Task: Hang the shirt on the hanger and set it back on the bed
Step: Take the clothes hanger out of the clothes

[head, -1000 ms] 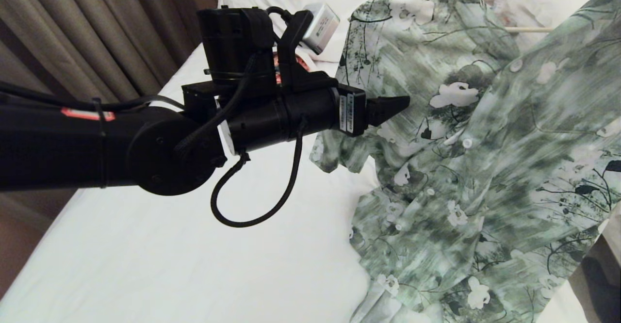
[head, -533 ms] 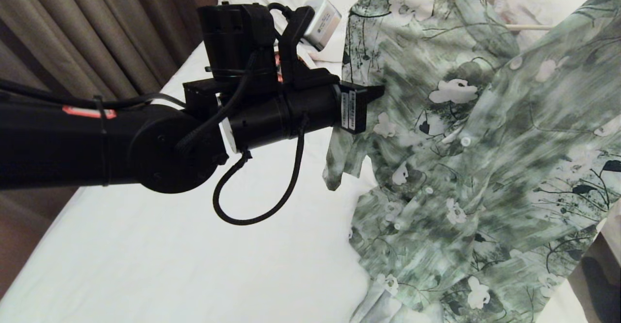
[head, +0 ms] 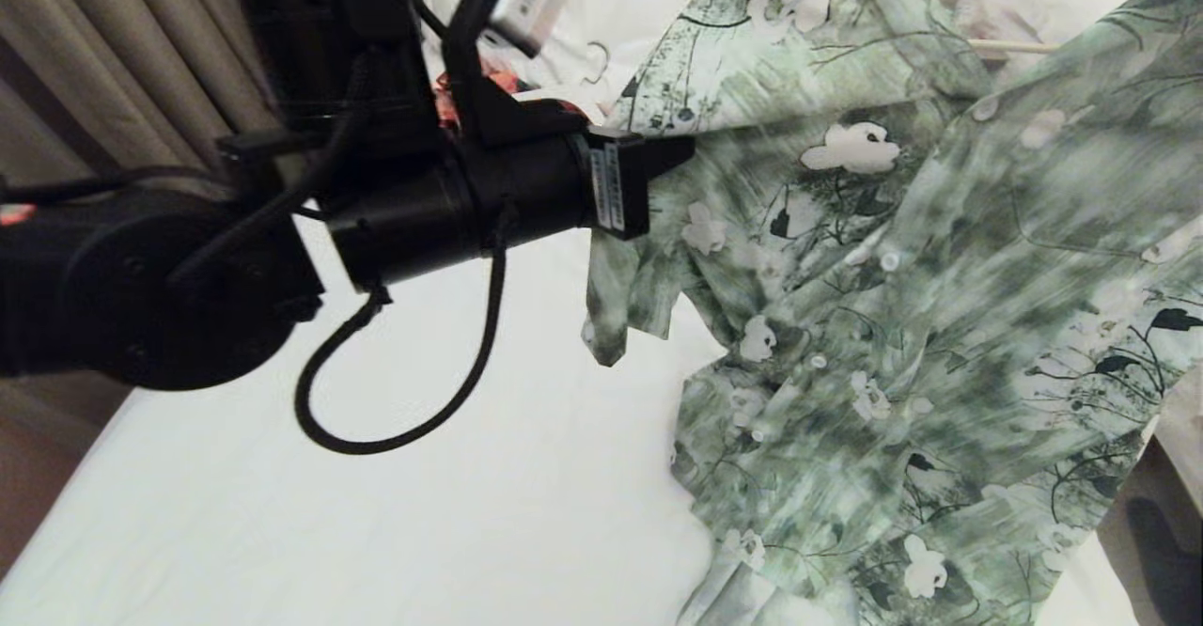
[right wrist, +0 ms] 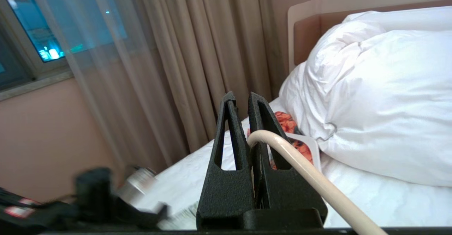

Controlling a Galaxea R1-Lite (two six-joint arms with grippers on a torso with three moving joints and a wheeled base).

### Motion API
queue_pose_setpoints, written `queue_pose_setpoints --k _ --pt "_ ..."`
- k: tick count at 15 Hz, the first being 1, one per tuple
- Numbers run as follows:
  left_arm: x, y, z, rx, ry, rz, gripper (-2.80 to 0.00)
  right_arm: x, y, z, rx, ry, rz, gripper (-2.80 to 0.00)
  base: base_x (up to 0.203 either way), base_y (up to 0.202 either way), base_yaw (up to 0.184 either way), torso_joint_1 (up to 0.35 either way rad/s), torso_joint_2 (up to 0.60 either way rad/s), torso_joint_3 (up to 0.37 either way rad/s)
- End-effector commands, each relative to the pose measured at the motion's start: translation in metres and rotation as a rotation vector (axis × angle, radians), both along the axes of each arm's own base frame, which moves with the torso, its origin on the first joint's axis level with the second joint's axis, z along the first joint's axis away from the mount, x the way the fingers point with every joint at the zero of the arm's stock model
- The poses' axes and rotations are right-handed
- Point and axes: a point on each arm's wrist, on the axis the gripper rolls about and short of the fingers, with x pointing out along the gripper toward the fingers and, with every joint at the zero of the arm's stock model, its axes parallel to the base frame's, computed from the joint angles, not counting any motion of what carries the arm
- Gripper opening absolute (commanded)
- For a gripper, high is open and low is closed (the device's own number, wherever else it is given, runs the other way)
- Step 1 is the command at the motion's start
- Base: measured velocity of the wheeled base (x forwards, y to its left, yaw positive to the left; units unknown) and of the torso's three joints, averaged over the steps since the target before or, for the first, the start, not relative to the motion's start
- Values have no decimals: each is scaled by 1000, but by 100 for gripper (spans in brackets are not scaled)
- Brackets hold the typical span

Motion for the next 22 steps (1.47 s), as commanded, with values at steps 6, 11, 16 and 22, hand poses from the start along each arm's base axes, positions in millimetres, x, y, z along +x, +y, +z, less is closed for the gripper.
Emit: queue_pose_setpoints --k 6,11,16,22 --pt "-23 41 -22 -30 63 51 -280 -9 -3 3 6 -19 0 -280 0 0 0 0 0 0" --pt "-40 22 -64 30 152 -36 -280 -9 -3 4 6 -21 0 -280 0 0 0 0 0 0" --pt "-59 -14 -67 47 154 -30 -280 -4 0 1 2 -4 8 -280 0 0 0 0 0 0" --pt "-80 -83 -49 160 209 -137 -280 13 20 -15 -20 73 68 -280 0 0 0 0 0 0"
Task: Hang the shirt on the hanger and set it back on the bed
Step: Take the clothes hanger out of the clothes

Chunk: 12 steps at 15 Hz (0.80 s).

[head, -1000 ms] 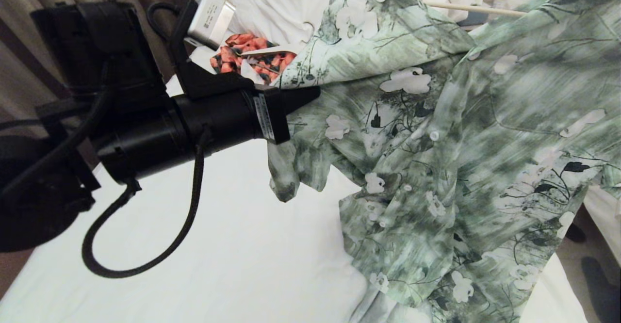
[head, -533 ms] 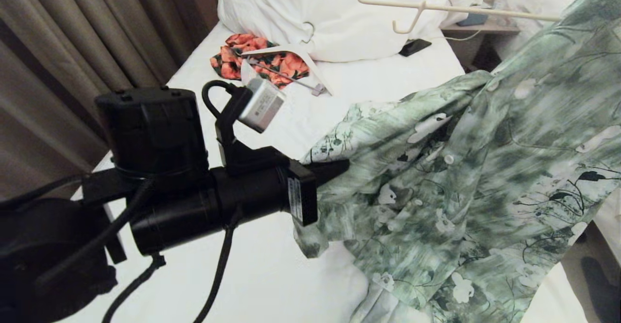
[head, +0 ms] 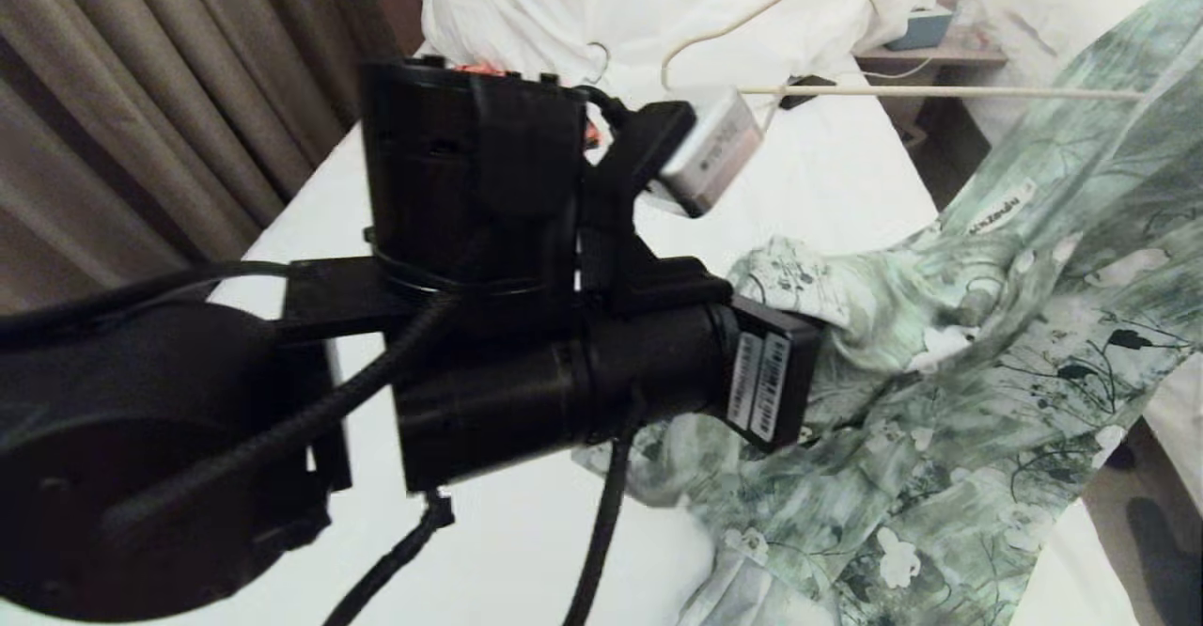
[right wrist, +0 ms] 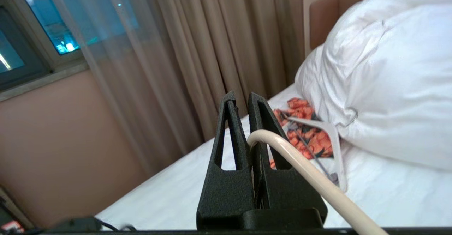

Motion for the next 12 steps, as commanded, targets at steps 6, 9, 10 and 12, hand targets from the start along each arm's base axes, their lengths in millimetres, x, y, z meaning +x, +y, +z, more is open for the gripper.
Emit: queue_pose_setpoints --k 6,9,10,12 --pt "6 -20 -20 71 42 -8 -280 18 10 -7 -6 31 0 -280 0 0 0 0 0 0" --pt "37 1 -33 75 80 99 -280 20 11 -8 -7 33 3 -280 0 0 0 0 0 0" --pt "38 -1 -31 57 71 99 -280 24 14 -10 -11 43 9 -280 0 0 0 0 0 0" --pt "33 -12 -15 6 36 69 -280 34 21 -18 -27 76 17 -280 0 0 0 0 0 0"
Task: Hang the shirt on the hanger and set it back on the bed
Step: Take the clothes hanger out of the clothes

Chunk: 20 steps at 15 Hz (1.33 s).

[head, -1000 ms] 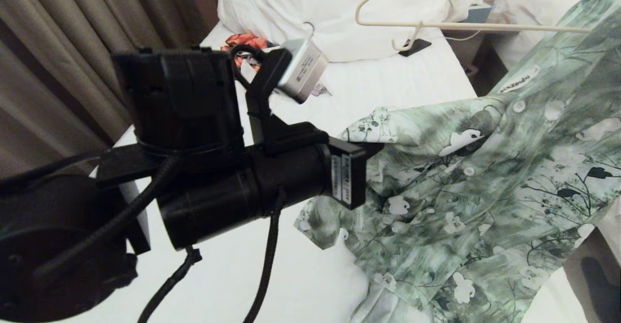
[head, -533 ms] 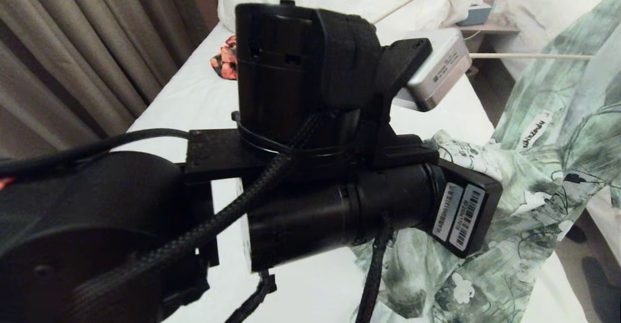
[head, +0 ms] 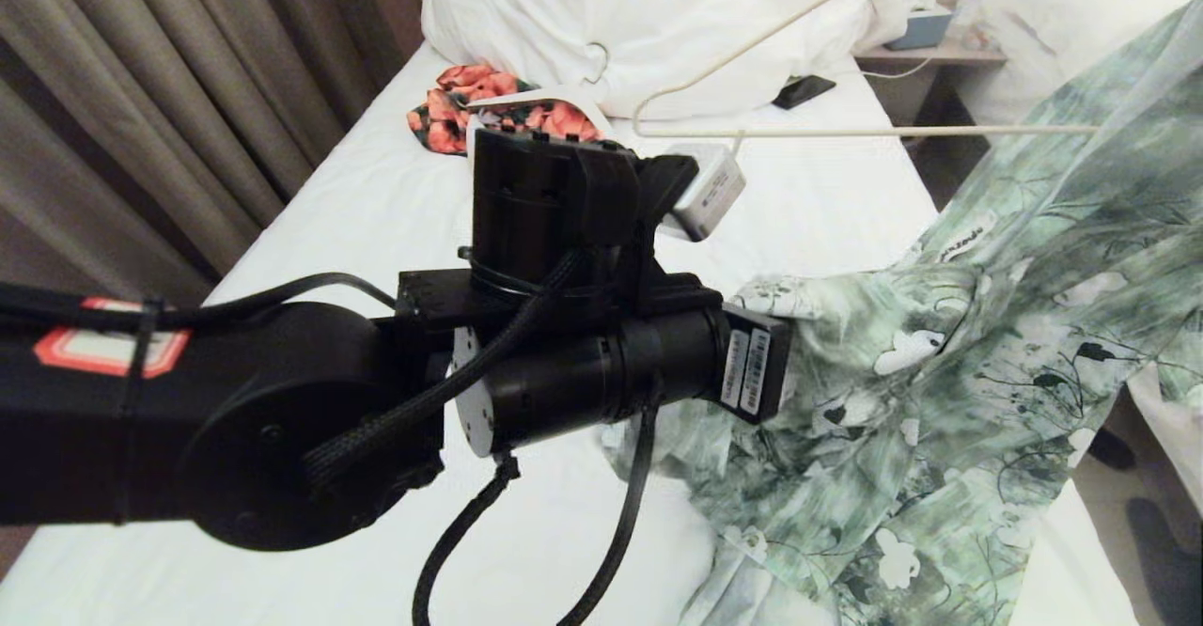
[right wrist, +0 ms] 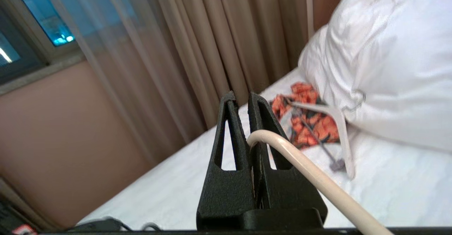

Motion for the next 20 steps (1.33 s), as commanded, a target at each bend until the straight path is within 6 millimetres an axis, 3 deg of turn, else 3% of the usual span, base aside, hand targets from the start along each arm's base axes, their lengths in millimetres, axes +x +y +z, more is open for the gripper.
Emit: queue_pose_setpoints --k 1,4,7,9,12,17,20 --pt "-7 -16 16 -42 -29 -38 -280 12 6 -8 -12 30 4 -280 0 0 0 0 0 0" --pt "-24 -48 24 -42 -16 -113 -280 22 15 -12 -10 23 13 -280 0 0 0 0 0 0" --pt "-60 -66 41 -109 -5 -197 -280 32 19 -15 -4 17 13 -280 0 0 0 0 0 0" --pt "-53 -79 20 -67 19 -163 -280 36 25 -17 -4 18 24 -280 0 0 0 0 0 0" --pt "-23 -56 13 -71 41 -71 -280 44 28 -17 2 20 13 -280 0 0 0 0 0 0" --pt "23 -6 -39 -31 137 84 -280 46 42 -18 21 30 17 -280 0 0 0 0 0 0" --pt "47 32 -36 -96 99 200 -280 57 51 -27 3 55 23 -280 0 0 0 0 0 0"
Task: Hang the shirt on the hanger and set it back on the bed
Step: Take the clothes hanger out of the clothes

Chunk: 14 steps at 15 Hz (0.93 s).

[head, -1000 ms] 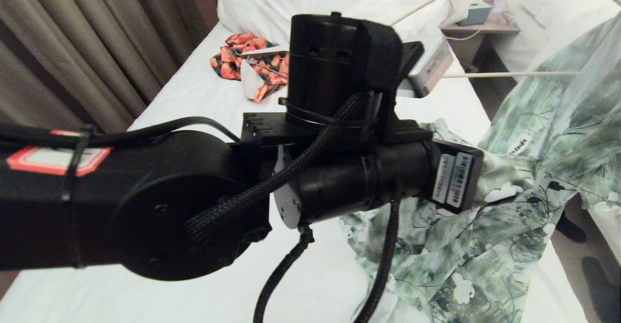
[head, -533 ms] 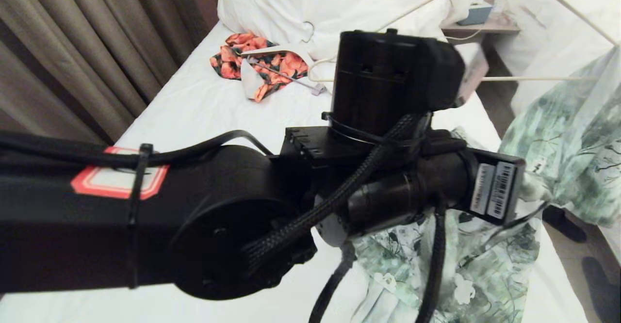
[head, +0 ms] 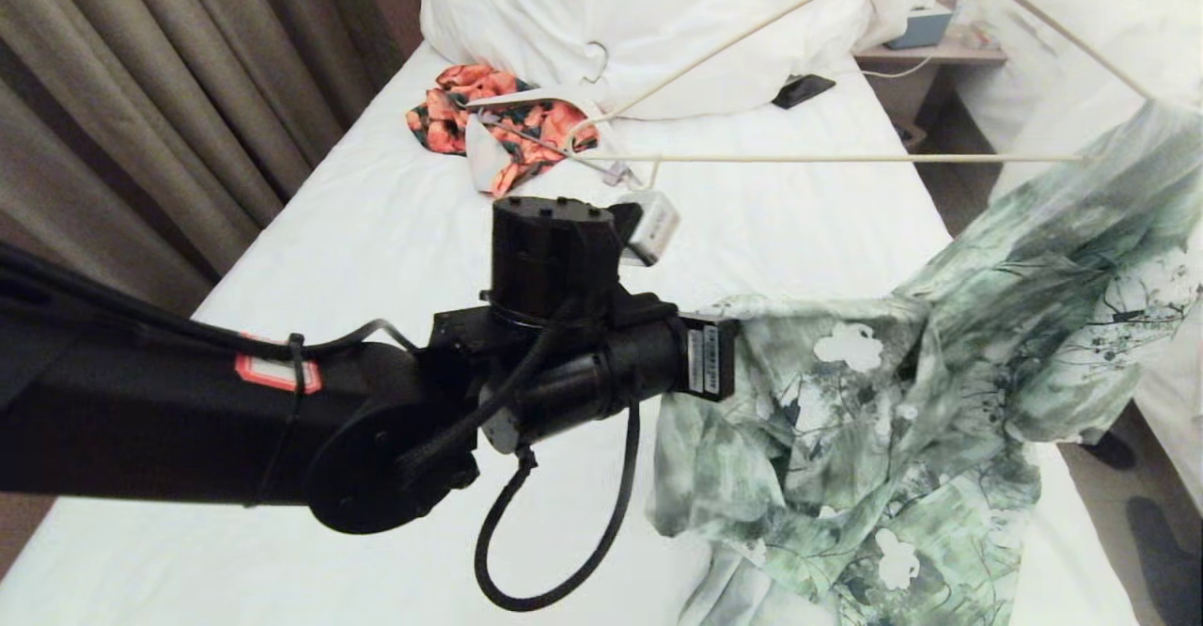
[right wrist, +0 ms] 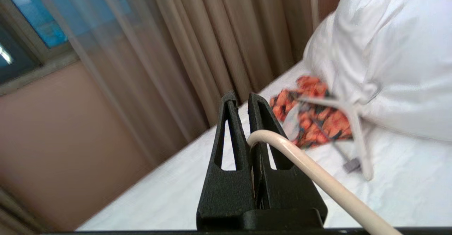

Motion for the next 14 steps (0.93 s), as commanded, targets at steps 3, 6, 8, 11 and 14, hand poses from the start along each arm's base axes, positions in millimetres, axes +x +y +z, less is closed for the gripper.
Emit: queue_pose_setpoints --k 3,6,8,11,14 --pt "8 43 11 -24 -22 105 0 13 15 -13 -30 28 18 -280 0 0 0 0 0 0" --pt "1 71 15 -23 -24 156 0 17 18 -16 -44 26 12 -280 0 0 0 0 0 0" --pt "-14 87 10 -3 -16 164 0 17 19 -16 -44 26 16 -280 0 0 0 0 0 0" --pt "-27 111 12 8 -38 201 0 13 22 -15 -42 22 30 -280 0 0 0 0 0 0" --pt "-55 163 0 19 -26 316 -280 11 24 -15 -27 30 2 -280 0 0 0 0 0 0"
